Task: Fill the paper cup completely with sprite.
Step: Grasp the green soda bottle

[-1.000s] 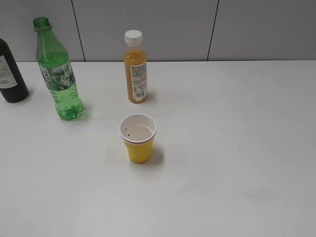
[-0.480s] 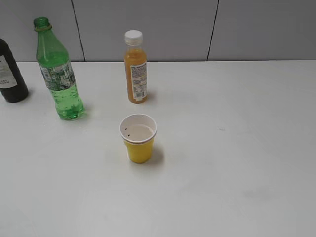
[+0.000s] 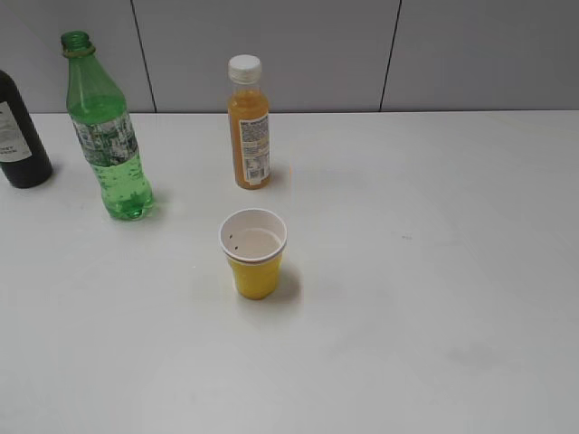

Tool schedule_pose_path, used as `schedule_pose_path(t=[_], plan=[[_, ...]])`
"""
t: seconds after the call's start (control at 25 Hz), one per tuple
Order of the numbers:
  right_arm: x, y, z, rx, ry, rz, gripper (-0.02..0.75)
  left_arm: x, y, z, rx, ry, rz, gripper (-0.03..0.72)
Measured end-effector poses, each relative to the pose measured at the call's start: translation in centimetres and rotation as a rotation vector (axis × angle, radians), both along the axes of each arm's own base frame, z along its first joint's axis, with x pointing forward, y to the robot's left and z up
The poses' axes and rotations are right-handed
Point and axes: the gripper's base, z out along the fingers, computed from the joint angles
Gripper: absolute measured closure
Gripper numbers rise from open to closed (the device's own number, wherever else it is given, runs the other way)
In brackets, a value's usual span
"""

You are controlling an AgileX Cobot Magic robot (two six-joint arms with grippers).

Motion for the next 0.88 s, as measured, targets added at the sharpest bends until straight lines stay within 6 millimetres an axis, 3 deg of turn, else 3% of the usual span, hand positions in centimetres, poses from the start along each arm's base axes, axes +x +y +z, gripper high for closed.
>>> schedule_pose_path(t=[0.88], plan=[[0.00,0.00,-0.01,0.000,0.001,0.000,0.153,0.00,0.00,0.00,0.000,0.000,0.000,0.136]])
